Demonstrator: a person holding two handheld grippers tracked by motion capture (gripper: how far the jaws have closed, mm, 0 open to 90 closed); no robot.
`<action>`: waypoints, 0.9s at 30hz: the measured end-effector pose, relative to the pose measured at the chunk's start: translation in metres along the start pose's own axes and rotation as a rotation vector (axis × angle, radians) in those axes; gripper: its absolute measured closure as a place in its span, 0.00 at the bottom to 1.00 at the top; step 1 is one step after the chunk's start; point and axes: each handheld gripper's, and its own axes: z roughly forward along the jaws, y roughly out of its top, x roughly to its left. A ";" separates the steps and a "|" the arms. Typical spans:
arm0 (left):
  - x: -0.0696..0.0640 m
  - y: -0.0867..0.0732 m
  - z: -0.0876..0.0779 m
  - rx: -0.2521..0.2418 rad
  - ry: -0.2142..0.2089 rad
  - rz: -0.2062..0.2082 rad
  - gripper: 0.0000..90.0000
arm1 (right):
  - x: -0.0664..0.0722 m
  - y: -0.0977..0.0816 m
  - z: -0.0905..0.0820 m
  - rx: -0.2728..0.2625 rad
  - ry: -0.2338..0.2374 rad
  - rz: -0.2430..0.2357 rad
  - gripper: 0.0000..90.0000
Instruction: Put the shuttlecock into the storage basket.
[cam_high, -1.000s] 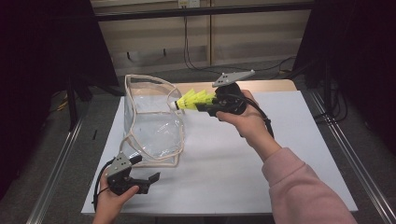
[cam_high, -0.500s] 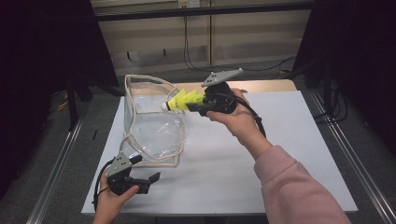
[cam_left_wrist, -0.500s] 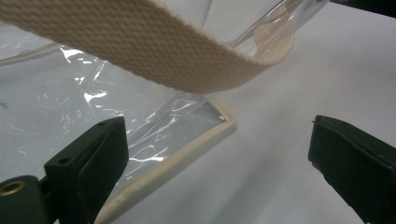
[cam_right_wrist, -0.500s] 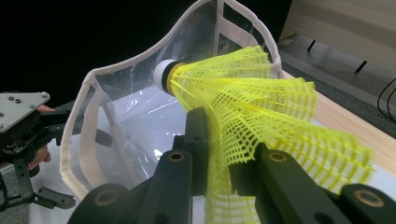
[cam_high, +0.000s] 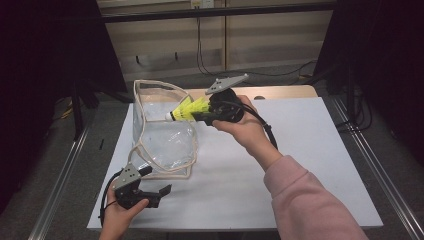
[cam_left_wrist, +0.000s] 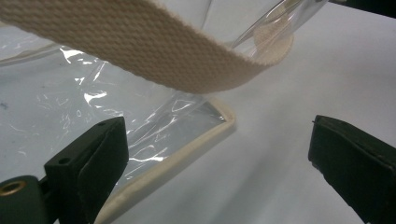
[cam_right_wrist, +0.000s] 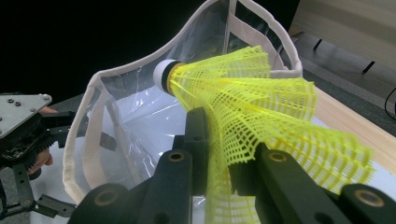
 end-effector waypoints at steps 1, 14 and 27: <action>0.000 0.000 0.000 -0.001 0.001 0.001 0.06 | 0.000 0.000 0.001 -0.001 0.000 0.000 0.89; -0.001 0.000 0.001 -0.003 -0.001 -0.008 0.06 | 0.008 0.003 0.012 0.011 0.010 -0.016 0.89; -0.001 0.000 0.000 -0.002 0.002 -0.014 0.06 | 0.016 0.006 0.023 0.025 0.027 -0.032 0.89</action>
